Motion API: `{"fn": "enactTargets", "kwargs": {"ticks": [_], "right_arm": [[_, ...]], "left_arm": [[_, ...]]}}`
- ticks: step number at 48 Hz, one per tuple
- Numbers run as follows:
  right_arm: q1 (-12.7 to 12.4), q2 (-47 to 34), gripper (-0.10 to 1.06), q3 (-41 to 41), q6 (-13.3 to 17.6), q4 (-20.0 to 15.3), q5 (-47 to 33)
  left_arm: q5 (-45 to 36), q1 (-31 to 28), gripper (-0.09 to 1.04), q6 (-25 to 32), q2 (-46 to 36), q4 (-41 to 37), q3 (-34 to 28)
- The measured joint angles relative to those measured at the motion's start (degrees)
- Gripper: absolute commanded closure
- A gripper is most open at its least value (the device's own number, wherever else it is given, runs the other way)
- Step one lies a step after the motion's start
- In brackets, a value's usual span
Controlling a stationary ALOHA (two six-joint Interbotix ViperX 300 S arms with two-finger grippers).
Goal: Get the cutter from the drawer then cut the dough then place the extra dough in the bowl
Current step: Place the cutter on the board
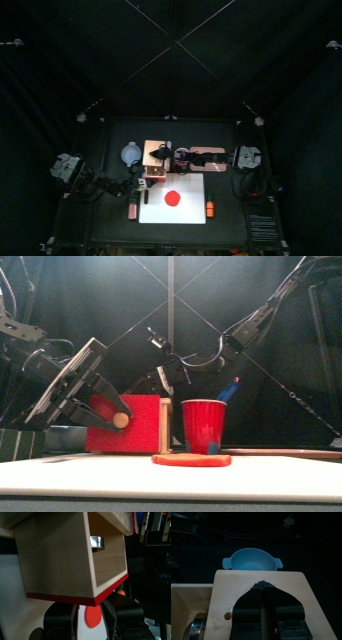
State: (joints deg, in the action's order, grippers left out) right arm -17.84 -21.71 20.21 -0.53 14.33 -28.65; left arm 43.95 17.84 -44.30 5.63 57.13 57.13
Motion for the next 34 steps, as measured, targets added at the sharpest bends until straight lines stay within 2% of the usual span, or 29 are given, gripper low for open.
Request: {"fn": "enactTargets", "kwargs": {"ticks": [22,34], "right_arm": [[0.0,0.0,0.96,0.0,0.1,0.1,0.1],[0.0,0.0,0.96,-0.1,-0.1,0.1,0.1]], "left_arm": [[-2.2,0.4,0.3,0.2,0.6,-0.1,-0.1],[-1.8,0.3,0.17,1.7,0.7,-0.4,0.0]]}}
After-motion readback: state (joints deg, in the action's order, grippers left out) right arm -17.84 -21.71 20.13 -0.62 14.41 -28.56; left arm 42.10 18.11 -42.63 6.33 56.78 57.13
